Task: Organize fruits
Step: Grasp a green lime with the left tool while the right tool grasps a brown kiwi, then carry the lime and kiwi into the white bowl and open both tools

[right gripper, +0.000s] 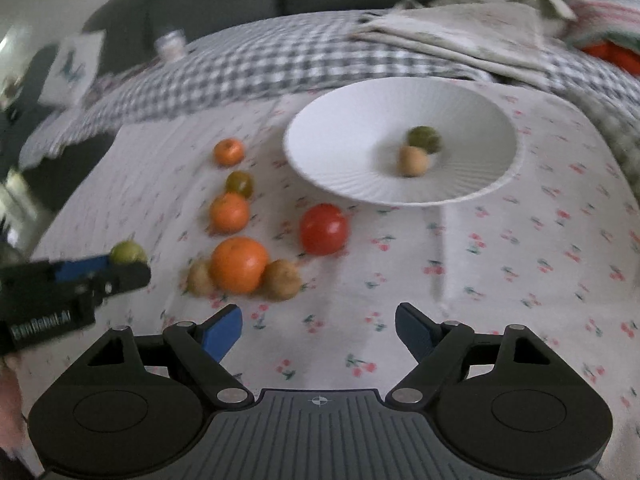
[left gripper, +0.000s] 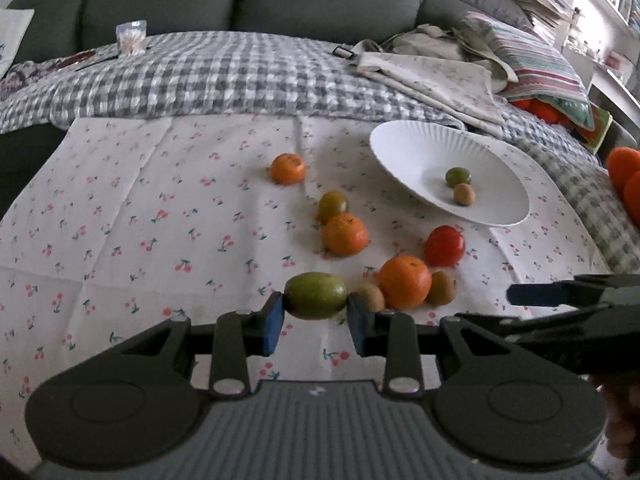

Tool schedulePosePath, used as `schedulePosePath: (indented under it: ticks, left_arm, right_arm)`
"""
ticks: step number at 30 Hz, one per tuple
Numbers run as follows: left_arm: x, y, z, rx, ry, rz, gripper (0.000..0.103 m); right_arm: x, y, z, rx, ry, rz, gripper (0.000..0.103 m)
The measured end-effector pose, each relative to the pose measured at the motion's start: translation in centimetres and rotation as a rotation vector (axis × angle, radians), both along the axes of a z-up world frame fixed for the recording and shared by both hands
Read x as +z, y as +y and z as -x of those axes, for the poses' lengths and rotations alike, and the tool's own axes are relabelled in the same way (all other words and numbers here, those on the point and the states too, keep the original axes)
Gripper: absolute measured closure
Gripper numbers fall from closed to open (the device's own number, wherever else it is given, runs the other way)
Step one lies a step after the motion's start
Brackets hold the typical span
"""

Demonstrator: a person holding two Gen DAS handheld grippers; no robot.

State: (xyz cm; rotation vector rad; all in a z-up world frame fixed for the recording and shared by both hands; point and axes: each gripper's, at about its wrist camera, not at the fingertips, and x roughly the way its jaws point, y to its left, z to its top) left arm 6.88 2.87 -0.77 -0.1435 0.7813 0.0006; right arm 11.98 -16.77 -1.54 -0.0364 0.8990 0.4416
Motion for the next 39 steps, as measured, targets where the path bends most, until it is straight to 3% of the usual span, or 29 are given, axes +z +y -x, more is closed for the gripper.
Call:
schedulePosePath:
  ticks: [5,13,15,17,19,27,39]
  left_arm:
    - [-0.1,0.7,0.0,0.014,0.001,0.015,0.071]
    - [-0.5,1.6,-0.3,0.036,0.017,0.031,0.07]
    - [-0.5,1.7,-0.4,0.039,0.019,0.032,0.07]
    - [-0.5,1.7,-0.5,0.04,0.019,0.03,0.07]
    - [-0.5,1.7,-0.5,0.04,0.017,0.027,0.07]
    - [0.0,2.0,-0.4,0.046,0.002,0.03,0.07]
    - [0.2,2.0,-0.3,0.053,-0.005,0.032,0.07]
  right_arm:
    - [-1.2,2.1,0.2,0.107,-0.049,0.056,0.035]
    - [-2.0,3.2,-0.7,0.188,-0.135,0.085,0.047]
    - [-2.0,3.5,-0.8,0.215,-0.142,0.068,0.064]
    - [-1.9,3.9,-0.6,0.239,-0.142,0.069,0.068]
    - [-2.0,4.5,-0.3,0.24,-0.15,0.121,0.078]
    - [-1.4,3.8,0.1,0.21,-0.126,0.124,0.078]
    - [2.6,0.6,0.5,0.107,-0.156,0.004,0.078]
